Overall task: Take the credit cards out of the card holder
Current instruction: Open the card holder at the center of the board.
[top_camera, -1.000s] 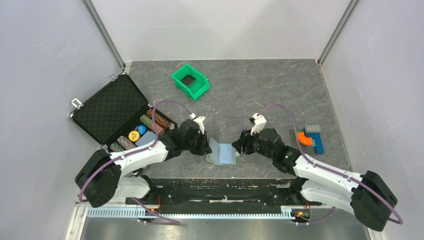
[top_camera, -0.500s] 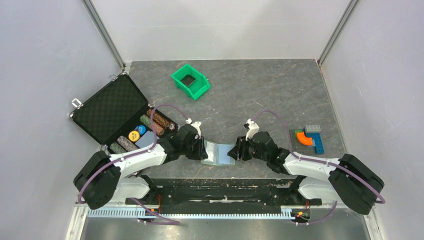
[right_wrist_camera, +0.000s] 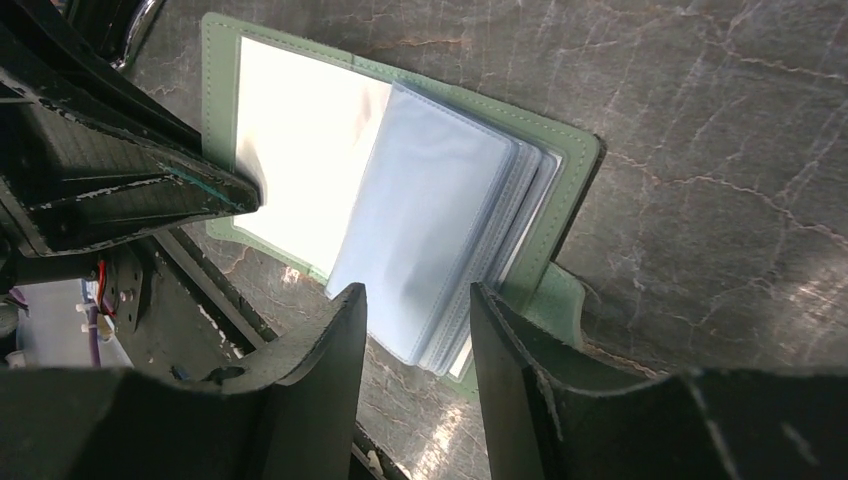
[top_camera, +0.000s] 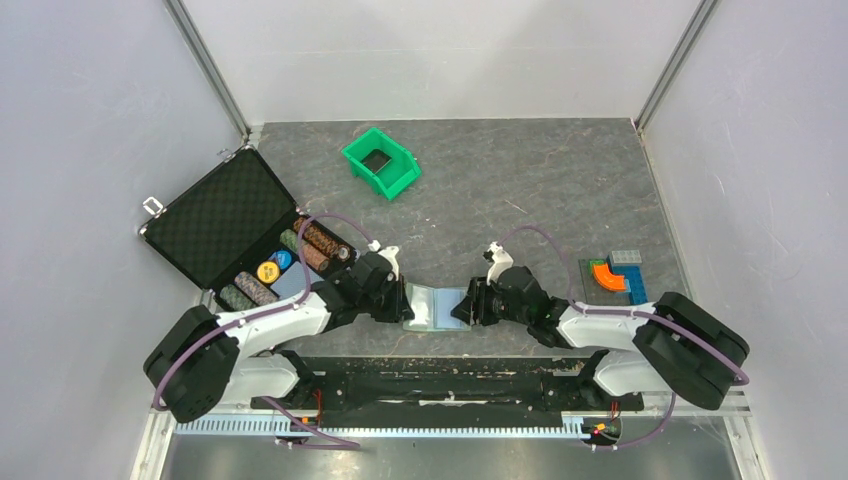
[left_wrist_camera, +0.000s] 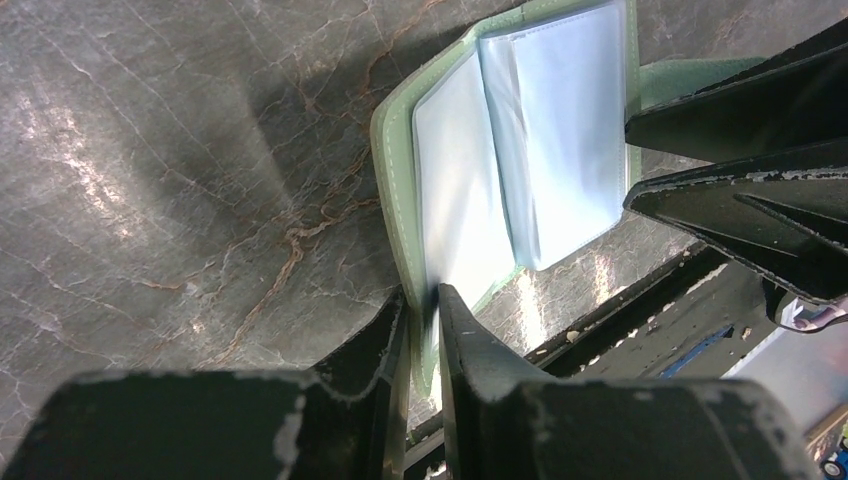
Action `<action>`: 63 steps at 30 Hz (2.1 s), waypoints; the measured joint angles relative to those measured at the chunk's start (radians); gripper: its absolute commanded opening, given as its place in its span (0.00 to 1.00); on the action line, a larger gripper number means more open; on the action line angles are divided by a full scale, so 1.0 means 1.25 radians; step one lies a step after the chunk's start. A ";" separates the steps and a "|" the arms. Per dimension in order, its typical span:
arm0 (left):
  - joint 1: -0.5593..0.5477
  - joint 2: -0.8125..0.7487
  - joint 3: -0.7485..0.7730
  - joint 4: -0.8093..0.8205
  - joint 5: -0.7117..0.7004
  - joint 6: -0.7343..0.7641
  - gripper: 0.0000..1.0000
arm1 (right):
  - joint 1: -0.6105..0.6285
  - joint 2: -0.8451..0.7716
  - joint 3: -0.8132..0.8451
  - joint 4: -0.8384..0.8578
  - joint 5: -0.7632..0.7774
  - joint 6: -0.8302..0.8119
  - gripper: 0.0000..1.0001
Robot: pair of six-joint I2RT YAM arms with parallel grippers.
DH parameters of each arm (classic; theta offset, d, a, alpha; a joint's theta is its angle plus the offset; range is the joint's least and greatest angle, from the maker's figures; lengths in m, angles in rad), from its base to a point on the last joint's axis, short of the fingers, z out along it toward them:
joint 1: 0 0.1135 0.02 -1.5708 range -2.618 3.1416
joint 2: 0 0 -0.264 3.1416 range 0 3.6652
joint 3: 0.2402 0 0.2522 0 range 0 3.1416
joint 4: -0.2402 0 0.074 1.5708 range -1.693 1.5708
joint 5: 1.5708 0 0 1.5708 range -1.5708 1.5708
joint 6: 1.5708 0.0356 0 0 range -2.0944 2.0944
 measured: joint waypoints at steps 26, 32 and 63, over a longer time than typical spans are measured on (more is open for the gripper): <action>0.000 -0.001 -0.016 0.018 0.021 -0.013 0.23 | 0.045 0.062 0.012 0.179 -0.085 0.092 0.36; 0.000 -0.011 -0.028 0.024 0.020 -0.031 0.35 | 0.056 0.068 0.014 0.185 -0.086 0.093 0.28; -0.004 -0.093 -0.029 0.005 0.021 -0.055 0.17 | 0.078 -0.020 0.064 -0.012 0.052 0.005 0.46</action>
